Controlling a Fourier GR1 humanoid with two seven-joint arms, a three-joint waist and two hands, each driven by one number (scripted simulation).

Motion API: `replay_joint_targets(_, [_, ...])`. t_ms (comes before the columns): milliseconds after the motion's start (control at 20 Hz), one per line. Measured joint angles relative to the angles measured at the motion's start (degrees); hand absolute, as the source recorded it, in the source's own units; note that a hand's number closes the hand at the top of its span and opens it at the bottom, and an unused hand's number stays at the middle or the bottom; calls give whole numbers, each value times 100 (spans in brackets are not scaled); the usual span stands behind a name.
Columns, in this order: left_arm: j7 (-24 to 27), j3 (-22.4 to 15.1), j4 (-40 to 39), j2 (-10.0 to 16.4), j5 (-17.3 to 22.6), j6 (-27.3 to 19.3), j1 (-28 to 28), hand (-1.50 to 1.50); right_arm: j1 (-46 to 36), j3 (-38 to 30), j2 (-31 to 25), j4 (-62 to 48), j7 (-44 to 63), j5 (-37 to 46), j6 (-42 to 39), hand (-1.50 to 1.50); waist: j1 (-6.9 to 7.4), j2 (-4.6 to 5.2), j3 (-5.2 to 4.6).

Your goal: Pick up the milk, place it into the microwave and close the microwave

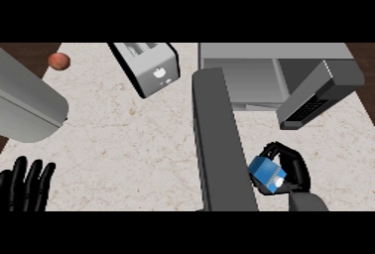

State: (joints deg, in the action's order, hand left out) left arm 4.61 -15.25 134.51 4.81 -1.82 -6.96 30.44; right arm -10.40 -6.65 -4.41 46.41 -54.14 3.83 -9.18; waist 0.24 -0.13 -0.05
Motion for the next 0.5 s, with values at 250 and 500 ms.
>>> replay_joint_targets(250, [108,108,-193,-4,124,56,-27,-150,-207,236,242,648,598,139,452,150,-3,1,1])
replay_joint_targets(500, [145,439,-228,134,397,232,-4,-150,-886,331,347,558,1276,341,1221,150,35,10,4])
